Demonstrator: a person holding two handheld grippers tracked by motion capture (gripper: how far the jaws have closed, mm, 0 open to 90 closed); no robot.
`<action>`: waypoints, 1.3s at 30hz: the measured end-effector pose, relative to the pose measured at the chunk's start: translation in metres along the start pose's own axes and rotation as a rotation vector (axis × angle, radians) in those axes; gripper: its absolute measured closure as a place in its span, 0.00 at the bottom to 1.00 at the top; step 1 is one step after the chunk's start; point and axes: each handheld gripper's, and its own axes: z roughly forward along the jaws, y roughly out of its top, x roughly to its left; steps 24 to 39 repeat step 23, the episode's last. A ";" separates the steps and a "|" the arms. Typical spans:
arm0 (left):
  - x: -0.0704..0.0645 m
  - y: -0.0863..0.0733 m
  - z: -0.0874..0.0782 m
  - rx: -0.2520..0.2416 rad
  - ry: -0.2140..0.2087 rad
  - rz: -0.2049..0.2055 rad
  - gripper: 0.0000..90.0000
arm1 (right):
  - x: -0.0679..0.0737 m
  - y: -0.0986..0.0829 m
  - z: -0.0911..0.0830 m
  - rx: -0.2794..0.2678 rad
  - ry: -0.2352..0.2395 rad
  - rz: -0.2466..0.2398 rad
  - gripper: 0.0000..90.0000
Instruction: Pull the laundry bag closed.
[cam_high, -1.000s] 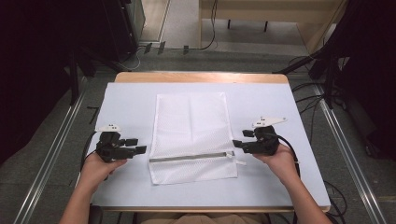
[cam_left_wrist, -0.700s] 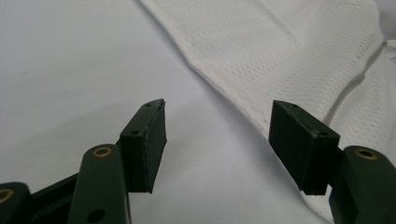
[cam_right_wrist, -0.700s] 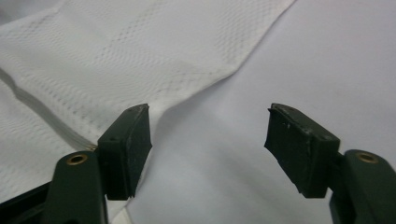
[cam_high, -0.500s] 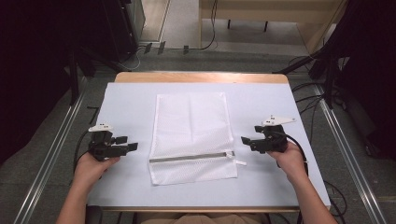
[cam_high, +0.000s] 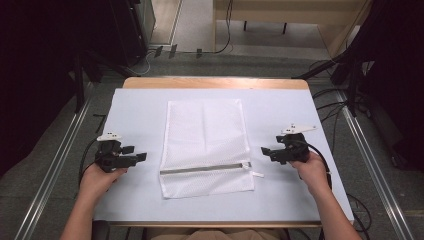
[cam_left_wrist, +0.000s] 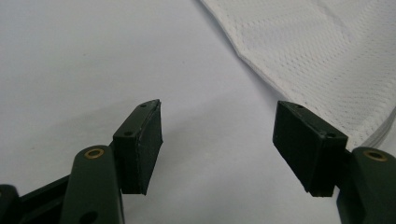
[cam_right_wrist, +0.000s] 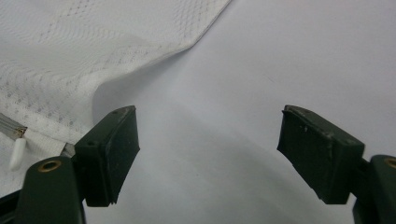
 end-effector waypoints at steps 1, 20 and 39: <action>0.000 0.000 0.000 0.000 0.001 0.001 0.37 | 0.000 0.000 0.000 0.000 0.000 0.002 0.23; -0.002 -0.002 0.006 0.034 0.018 0.029 0.34 | 0.000 -0.001 0.002 0.018 -0.003 -0.002 0.23; -0.002 -0.002 0.006 0.038 0.024 0.031 0.34 | 0.000 -0.001 0.003 0.018 0.000 -0.002 0.23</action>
